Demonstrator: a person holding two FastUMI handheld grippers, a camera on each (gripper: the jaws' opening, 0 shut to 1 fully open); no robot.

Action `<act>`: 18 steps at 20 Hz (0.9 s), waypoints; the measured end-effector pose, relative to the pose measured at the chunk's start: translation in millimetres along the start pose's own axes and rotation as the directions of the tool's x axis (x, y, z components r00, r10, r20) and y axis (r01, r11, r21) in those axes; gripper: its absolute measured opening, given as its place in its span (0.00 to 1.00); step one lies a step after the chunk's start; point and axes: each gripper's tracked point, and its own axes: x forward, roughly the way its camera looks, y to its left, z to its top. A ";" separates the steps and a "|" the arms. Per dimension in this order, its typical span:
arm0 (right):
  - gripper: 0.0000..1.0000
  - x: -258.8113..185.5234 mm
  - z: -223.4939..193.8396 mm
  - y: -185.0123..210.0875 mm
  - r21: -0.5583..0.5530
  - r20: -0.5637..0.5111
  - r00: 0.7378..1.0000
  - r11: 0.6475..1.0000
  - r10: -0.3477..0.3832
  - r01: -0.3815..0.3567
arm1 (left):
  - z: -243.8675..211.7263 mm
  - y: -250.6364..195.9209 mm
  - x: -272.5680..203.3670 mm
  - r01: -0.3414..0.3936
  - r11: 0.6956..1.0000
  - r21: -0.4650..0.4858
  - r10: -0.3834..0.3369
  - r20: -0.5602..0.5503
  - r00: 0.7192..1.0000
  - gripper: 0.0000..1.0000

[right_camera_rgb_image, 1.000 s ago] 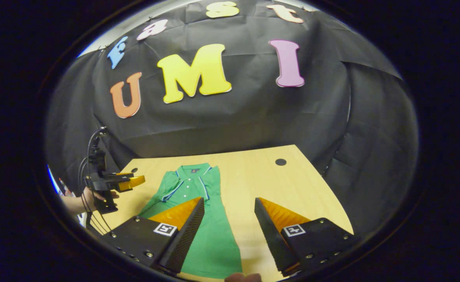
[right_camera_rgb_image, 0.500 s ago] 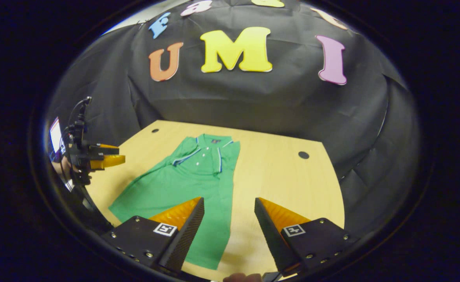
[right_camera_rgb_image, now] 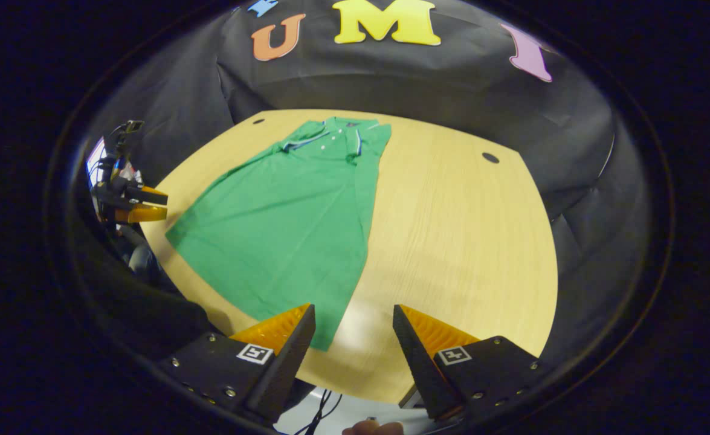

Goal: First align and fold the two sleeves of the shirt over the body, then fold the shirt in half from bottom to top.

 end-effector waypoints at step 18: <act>0.83 52.5 -35.2 39.6 -0.097 -0.085 0.995 0.994 0.046 -0.054 | -30.4 -18.2 26.4 0.042 0.998 -0.038 -0.044 -0.055 0.997 0.99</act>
